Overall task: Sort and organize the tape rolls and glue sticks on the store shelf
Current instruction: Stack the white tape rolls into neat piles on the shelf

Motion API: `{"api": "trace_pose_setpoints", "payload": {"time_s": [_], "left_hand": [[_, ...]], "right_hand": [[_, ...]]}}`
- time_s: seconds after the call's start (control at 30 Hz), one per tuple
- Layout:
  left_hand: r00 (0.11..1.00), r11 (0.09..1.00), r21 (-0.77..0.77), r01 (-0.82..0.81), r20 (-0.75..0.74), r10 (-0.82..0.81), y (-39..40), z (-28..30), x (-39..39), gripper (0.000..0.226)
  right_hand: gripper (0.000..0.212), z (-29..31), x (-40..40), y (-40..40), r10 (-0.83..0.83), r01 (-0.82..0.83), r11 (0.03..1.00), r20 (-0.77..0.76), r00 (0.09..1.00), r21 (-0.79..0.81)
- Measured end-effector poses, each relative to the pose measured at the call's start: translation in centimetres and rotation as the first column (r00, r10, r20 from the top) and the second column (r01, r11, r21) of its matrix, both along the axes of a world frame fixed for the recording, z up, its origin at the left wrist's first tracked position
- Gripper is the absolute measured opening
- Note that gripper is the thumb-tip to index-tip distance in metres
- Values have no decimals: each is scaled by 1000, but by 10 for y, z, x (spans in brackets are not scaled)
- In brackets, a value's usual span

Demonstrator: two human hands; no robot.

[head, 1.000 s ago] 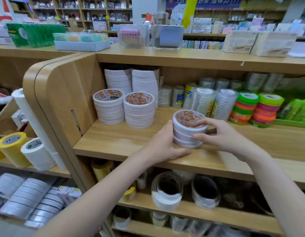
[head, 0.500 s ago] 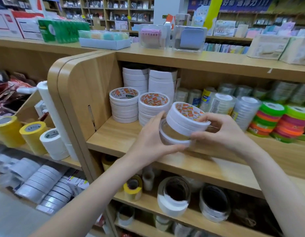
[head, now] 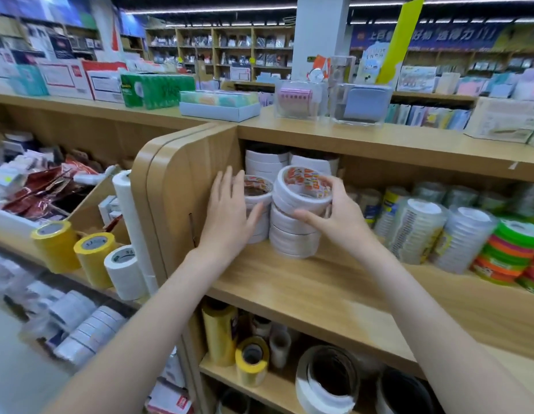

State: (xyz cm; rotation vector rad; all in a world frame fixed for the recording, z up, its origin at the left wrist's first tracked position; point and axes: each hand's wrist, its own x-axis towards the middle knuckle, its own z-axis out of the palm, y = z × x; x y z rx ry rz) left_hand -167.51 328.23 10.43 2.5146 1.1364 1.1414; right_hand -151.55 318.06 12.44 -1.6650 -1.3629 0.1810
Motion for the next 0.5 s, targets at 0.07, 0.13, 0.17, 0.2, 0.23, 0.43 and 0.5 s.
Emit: {"api": "trace_pose_setpoints", "payload": {"time_s": [0.07,0.13,0.17,0.2,0.23,0.43,0.5], "left_hand": [[993,1000,11,5,119,-6,-8,-13,-2,61],[978,998,-47,37,209,-26,-13,-24,-1,61],[972,995,-77,55,234,-36,-15,-28,2,63],[966,993,-92,70,253,-45,-15,-30,4,65],[963,992,-100,78,266,-49,-15,-31,7,66],[940,989,-149,19,340,33,-6,-28,20,62],[913,984,-172,37,407,36,-8,-28,22,61]], "right_hand": [[82,-4,-1,-3,-47,47,998,-10,999,40],[88,-5,-2,-6,-89,90,993,-16,996,79],[90,-5,-3,-7,-98,99,991,-10,995,87],[90,-6,-4,-7,-101,100,991,3,995,90],[90,-6,-5,-8,-102,100,991,17,995,94],[85,-7,-1,-7,-122,120,991,35,992,61],[81,-7,-3,-4,-123,120,992,82,989,35]]}}
